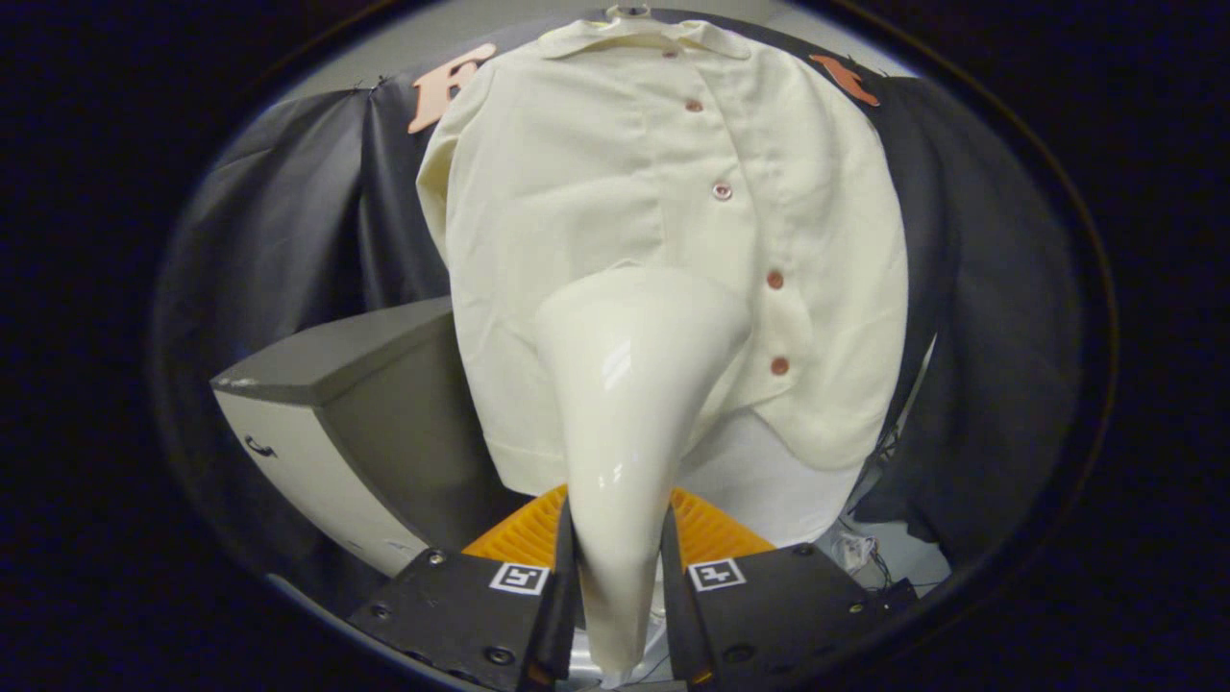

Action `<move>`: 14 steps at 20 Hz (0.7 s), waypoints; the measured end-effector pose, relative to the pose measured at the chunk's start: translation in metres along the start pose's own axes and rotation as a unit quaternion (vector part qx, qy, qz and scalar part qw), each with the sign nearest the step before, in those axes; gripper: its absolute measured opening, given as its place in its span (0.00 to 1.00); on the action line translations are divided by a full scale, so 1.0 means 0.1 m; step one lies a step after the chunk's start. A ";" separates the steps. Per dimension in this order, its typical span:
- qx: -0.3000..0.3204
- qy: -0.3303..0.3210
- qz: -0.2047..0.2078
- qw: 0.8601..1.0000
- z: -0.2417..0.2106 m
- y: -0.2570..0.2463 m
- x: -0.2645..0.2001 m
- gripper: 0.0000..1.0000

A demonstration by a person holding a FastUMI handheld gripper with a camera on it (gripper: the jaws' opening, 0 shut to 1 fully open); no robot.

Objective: Iron the clothes twice with a garment steamer, once on the left side and once on the right side.

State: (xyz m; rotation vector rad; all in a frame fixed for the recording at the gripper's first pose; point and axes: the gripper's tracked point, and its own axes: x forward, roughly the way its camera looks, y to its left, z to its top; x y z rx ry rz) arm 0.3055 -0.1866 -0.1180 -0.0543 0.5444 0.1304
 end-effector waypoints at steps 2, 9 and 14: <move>-0.007 -0.019 -0.007 1.000 0.38 -0.13 -0.09 0.39; -0.007 -0.082 -0.036 0.996 1.57 -0.61 -0.34 0.38; 0.021 -0.137 -0.054 0.989 2.39 -0.99 -0.26 0.38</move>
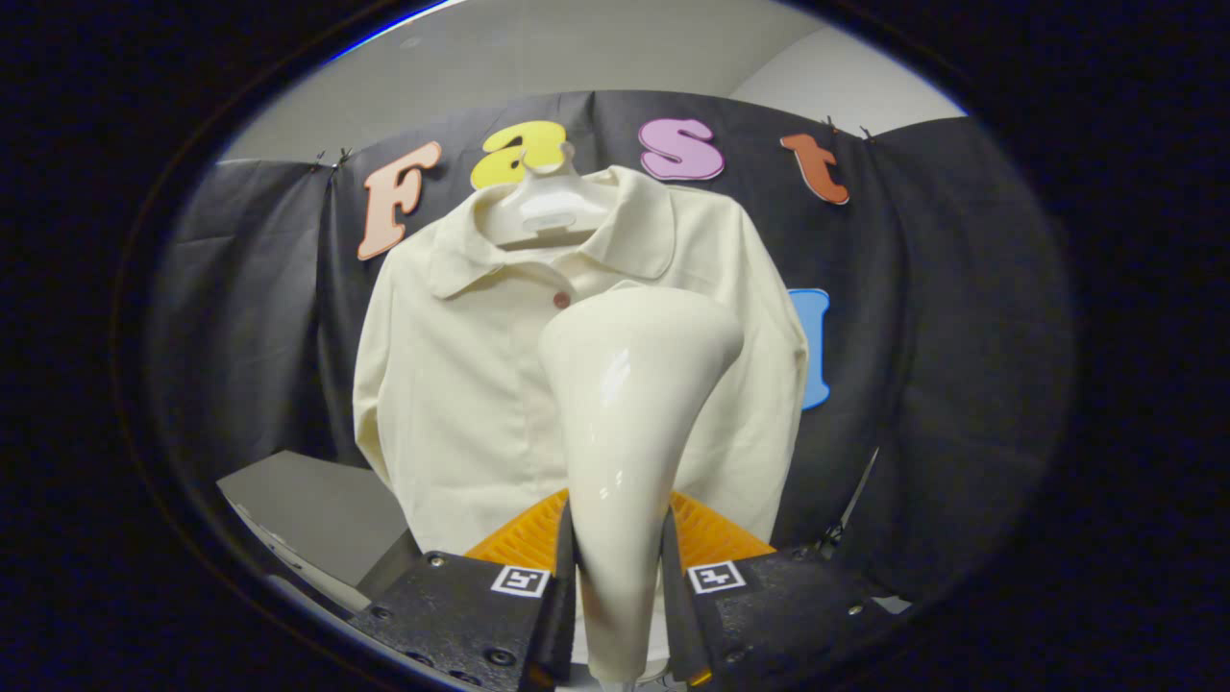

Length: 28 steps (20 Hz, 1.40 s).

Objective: Iron the clothes twice with a garment steamer, once on the left side and once on the right side.

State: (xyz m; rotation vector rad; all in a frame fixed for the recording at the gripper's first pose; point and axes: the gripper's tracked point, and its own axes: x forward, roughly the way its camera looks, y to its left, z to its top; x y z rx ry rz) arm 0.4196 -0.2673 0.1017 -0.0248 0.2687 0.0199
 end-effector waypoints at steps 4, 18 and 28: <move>0.029 -0.022 -0.009 0.999 0.27 -0.26 0.27 0.38; 0.100 -0.003 0.054 0.993 -0.51 -0.50 0.60 0.38; 0.098 0.068 0.108 0.987 -1.73 -0.51 0.50 0.38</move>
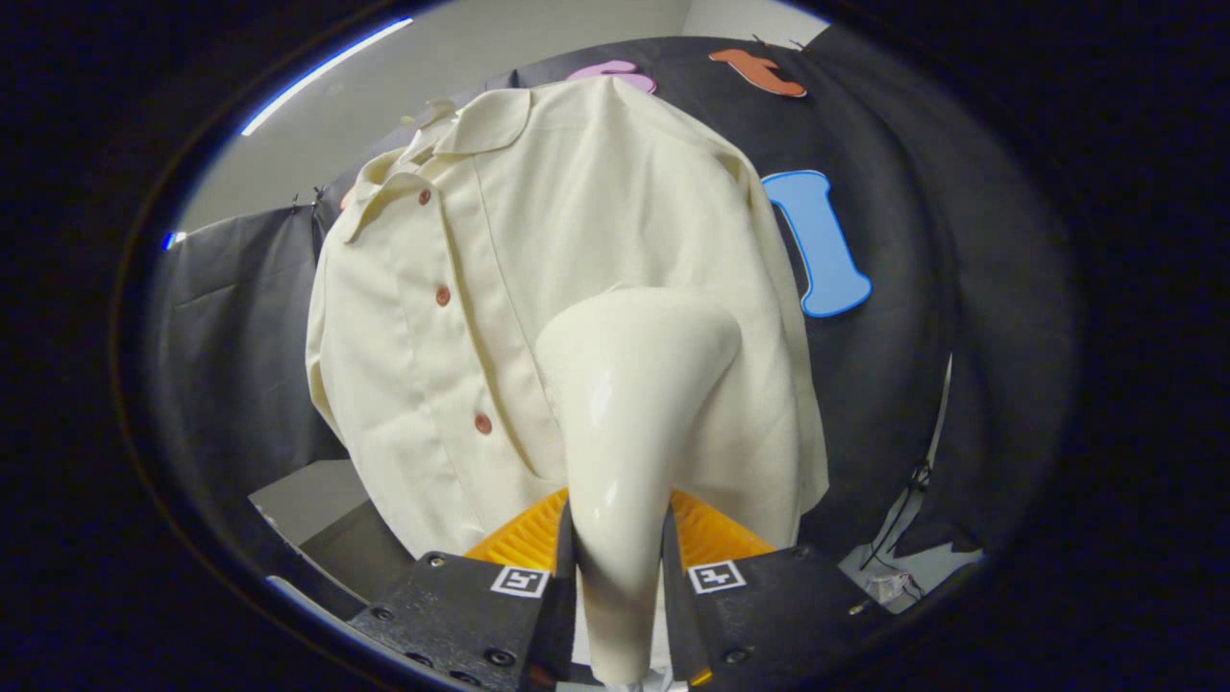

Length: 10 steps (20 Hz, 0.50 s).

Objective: Iron the clothes twice with a garment steamer, once on the left side and once on the right side.

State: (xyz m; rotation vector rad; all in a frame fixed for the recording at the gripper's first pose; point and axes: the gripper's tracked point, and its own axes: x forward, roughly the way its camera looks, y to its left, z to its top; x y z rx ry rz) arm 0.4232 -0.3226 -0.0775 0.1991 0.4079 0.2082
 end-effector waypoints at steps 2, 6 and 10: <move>0.013 0.013 0.004 1.000 -0.22 -0.07 0.01 0.38; 0.022 0.033 0.012 0.999 -0.64 -0.17 -0.01 0.38; 0.038 0.048 0.028 0.998 -1.04 -0.21 0.00 0.38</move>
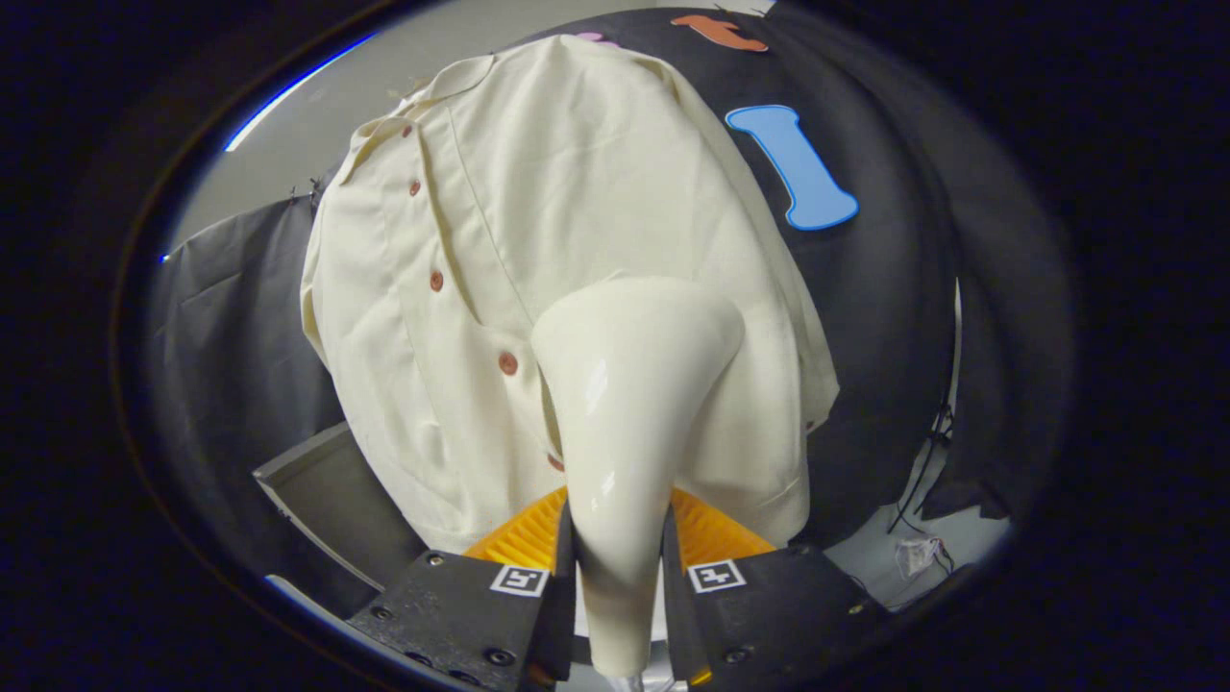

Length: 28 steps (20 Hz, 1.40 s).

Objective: Iron the clothes twice with a garment steamer, once on the left side and once on the right side.

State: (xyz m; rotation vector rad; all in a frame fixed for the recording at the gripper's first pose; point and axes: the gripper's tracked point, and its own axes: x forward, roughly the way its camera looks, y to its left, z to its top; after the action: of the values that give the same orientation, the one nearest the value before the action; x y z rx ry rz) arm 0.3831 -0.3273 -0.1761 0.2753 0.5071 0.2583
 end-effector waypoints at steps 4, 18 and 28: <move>0.001 0.021 0.006 1.000 -0.44 -0.12 0.01 0.38; 0.037 0.050 -0.055 0.997 -1.21 -0.49 -0.22 0.39; -0.027 0.023 -0.048 0.998 -0.77 0.62 -0.68 0.39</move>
State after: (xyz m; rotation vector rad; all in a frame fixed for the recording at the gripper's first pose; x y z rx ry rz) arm 0.2752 -0.2756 -0.1911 0.1924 0.5565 0.1840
